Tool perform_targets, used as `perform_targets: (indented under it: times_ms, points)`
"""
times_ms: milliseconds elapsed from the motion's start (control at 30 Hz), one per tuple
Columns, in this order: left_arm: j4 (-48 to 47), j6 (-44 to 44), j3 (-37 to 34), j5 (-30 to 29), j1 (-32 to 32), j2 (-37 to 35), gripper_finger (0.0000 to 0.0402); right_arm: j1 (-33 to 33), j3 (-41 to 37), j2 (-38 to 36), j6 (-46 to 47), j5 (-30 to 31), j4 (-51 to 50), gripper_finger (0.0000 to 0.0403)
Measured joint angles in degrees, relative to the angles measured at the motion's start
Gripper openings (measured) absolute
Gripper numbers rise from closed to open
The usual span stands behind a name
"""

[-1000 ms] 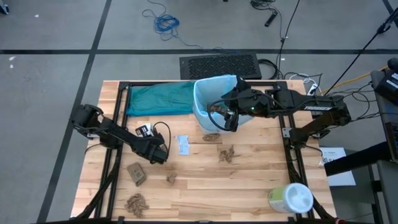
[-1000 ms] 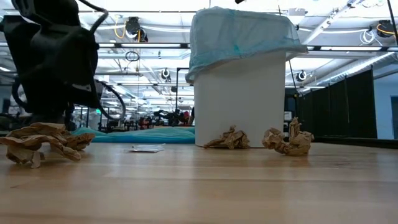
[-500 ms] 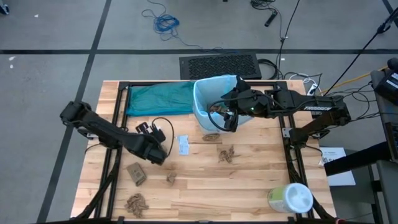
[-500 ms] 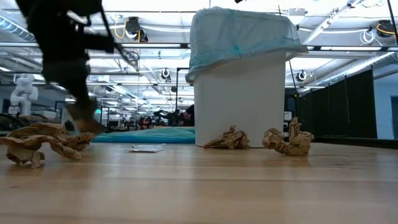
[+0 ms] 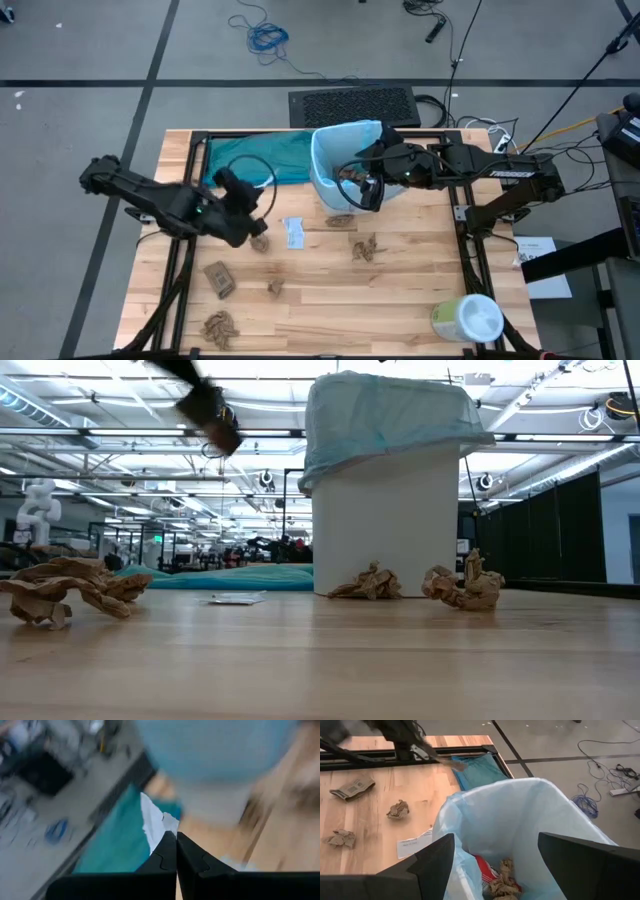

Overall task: Place trash/remove bag and relplace
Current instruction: Put the white paper into the blue trash bin

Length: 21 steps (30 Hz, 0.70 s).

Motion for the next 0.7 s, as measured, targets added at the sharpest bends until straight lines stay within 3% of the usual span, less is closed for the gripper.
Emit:
perform_targets:
  times_ms: [133, 300, 500, 600, 700]
  points:
    - [22.2, 21.1, 2.5, 2.6, 1.5, -2.1, 0.0000, 0.0, 0.0, 0.0, -1.4, 3.2, 0.0, 0.0268]
    - [44.0, 39.4, 4.2, 19.3, 5.9, -2.8, 0.0000, 0.0, 1.9, 0.0, -1.8, 4.6, -0.2, 0.0245]
    - [46.9, 41.4, 5.4, 28.9, 13.8, -0.8, 0.0000, 0.9, 7.5, 0.0, -1.4, 4.6, -2.3, 0.0221]
    - [47.3, 40.0, 5.4, 35.4, 17.0, 2.3, 0.0000, 1.2, 9.9, 0.0, -1.4, 4.5, -3.7, 0.0215]
    - [50.0, 40.1, 5.4, 37.8, 19.2, 6.5, 0.0000, 1.1, 11.2, 0.0, -1.4, 4.6, -4.9, 0.0215]
